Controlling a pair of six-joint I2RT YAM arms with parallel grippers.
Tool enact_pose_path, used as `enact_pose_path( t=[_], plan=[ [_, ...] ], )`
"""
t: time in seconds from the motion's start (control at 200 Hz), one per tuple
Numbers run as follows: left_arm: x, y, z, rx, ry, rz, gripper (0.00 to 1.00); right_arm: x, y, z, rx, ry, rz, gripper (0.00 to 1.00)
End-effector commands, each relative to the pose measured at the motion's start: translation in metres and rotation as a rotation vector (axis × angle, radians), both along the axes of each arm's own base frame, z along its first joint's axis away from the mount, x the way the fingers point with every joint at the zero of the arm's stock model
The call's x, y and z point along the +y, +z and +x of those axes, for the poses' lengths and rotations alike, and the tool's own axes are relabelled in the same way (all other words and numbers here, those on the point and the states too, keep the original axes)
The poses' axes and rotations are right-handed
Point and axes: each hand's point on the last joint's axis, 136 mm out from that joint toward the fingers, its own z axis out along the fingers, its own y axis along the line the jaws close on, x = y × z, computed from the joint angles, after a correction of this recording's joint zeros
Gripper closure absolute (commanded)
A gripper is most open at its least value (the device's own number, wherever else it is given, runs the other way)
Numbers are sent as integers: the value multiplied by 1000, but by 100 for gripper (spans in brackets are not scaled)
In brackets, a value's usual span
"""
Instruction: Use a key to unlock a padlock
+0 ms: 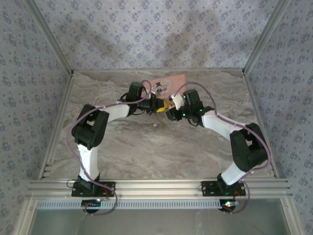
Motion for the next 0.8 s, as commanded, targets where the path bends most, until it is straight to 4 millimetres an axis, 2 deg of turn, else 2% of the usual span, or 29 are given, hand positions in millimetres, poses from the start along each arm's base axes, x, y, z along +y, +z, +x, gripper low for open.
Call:
enact_pose_path(
  t=[0.0,0.11,0.235,0.335,0.385,0.455,0.505,0.555,0.795],
  plan=[
    [0,6,-14,123,-31,-16,100,5,1,6,-34,9,-36,66],
    [0,7,-14,123,-34,-19,100,5,0,6,-38,14,-52,71],
    [0,6,-13,126,-33,-19,100,8,2,3,-24,41,-23,91],
    [0,4,-14,127,-33,-17,100,12,4,-2,-7,71,14,99],
    [0,4,-14,123,-35,-15,100,14,5,-4,7,85,31,100],
    [0,3,-15,125,-36,-13,100,14,3,-4,26,85,34,93],
    [1,2,-15,129,-35,-11,100,14,3,-4,17,81,30,78],
    [0,2,-15,129,-37,-10,100,13,4,-4,-3,71,24,67],
    [1,2,-15,130,-38,-13,100,16,6,2,-59,54,-36,64]
  ],
)
